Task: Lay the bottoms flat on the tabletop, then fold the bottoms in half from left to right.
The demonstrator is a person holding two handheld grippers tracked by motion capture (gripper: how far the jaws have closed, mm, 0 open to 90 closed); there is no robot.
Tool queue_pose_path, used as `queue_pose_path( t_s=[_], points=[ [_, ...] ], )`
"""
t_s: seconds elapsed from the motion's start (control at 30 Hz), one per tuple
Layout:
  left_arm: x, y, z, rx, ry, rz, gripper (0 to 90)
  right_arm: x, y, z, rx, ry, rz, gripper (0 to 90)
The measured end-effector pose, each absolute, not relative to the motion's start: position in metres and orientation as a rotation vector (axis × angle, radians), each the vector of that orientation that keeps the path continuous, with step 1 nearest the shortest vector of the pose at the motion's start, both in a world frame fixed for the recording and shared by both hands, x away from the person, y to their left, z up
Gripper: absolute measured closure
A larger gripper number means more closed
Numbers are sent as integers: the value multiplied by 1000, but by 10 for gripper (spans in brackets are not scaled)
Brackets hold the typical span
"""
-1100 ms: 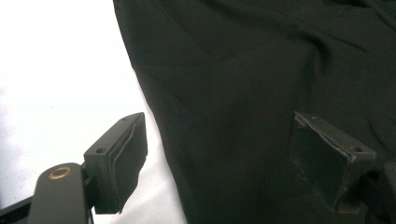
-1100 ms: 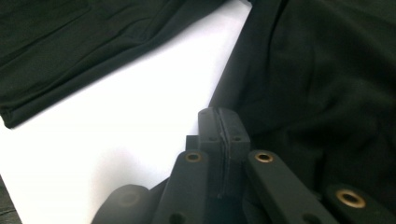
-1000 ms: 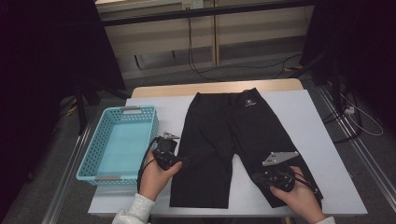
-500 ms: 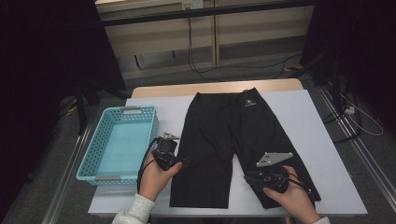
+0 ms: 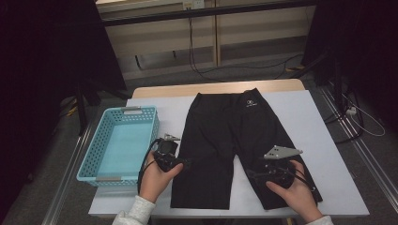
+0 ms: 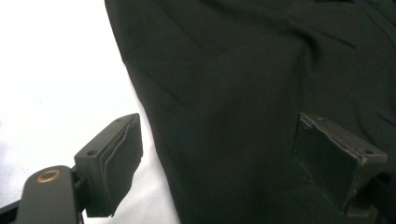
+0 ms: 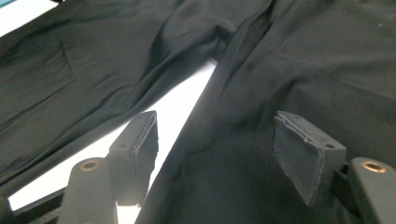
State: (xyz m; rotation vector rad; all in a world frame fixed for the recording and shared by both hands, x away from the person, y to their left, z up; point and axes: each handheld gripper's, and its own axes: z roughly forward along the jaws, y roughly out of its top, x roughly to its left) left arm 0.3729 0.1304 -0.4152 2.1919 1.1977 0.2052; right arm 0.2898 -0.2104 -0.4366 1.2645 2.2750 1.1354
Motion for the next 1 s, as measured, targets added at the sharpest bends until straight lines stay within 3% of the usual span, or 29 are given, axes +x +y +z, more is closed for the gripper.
queue_pose_path(
  t_s=[0.33,1.0],
  points=[
    [374,132,-416,2182,1200,224,152,289,-209,-436,1239,2289,1136,226],
    [374,136,-425,2195,1214,233,96,293,-213,-434,1247,2233,1162,194]
  ],
)
